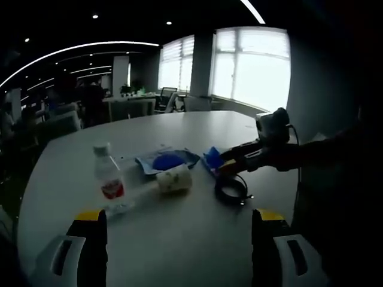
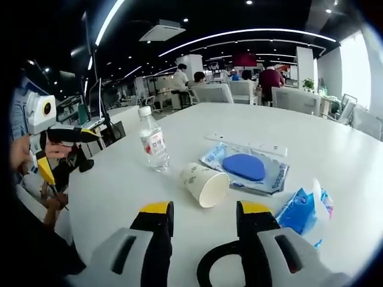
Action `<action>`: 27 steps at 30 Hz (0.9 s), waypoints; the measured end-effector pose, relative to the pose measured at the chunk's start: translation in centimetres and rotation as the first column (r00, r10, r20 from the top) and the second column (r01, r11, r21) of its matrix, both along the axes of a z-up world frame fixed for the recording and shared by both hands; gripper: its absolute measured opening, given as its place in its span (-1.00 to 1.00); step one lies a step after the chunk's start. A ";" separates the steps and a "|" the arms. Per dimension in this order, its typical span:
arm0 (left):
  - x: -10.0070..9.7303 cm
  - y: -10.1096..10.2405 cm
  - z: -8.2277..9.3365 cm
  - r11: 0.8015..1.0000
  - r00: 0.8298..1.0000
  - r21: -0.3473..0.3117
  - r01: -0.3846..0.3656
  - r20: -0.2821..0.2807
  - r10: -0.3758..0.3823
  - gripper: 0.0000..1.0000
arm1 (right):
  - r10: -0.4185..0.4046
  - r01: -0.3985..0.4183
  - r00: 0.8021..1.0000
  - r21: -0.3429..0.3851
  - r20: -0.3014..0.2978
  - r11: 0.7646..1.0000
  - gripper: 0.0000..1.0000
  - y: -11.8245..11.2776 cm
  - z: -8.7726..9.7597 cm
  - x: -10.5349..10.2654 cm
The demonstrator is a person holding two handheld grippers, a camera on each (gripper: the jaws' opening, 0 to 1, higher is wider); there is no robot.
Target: Arrange the tabletop items into an orderly group along one side of the table until the central work area is clear of visible clutter.
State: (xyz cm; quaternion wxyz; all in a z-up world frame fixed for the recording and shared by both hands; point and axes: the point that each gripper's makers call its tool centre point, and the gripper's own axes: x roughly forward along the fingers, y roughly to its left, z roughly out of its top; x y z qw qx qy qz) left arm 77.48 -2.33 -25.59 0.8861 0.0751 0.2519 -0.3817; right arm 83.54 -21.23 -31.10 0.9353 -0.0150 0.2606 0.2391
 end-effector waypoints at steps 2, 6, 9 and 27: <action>0.2 0.0 0.1 1.000 1.000 -0.002 -0.001 0.001 0.001 1.00 | 0.008 -0.008 1.000 0.000 0.000 1.000 -0.30 0.2 -0.2 0.5; 0.4 0.1 0.1 1.000 1.000 -0.004 -0.003 -0.001 0.003 1.00 | 0.017 -0.017 1.000 0.001 -0.014 1.000 -0.34 0.7 -0.8 1.1; 0.3 -0.2 0.1 1.000 1.000 -0.002 0.006 -0.006 -0.006 1.00 | 0.026 -0.026 0.999 0.002 -0.026 1.000 -0.37 1.1 -1.3 1.5; 1.0 0.5 -0.2 1.000 1.000 0.010 0.012 -0.013 -0.012 1.00 | 0.022 -0.020 0.996 0.029 -0.088 0.999 -0.51 2.2 -3.8 3.6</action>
